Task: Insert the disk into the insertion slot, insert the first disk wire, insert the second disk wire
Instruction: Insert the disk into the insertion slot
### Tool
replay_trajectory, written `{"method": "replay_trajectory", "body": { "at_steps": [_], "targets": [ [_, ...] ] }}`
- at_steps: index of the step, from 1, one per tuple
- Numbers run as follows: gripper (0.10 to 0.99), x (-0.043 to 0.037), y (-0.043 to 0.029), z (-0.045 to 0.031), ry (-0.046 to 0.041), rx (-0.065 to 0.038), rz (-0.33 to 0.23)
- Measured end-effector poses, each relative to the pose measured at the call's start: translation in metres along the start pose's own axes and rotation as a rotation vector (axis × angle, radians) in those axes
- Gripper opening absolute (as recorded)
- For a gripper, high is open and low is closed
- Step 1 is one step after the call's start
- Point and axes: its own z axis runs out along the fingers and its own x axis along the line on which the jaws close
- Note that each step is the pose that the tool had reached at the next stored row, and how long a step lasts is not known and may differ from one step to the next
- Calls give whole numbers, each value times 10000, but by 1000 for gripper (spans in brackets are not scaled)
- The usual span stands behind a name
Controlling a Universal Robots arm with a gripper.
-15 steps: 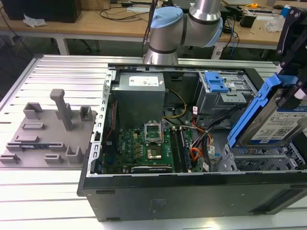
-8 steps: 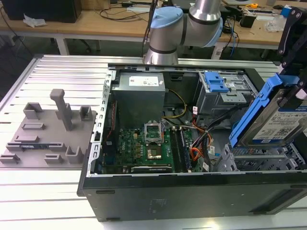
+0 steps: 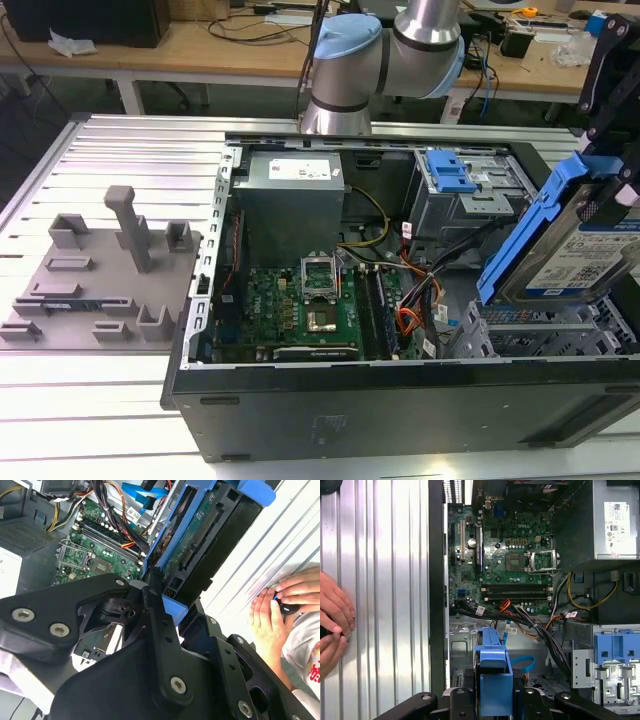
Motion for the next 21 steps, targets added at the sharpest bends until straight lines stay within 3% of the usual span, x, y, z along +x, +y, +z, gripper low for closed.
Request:
{"method": "replay_trajectory", "body": {
  "at_steps": [9,21],
  "targets": [
    [365,-2,-75,4,-2,0,-1],
    [365,-48,-103,40,70,-13,-297]
  ]
}}
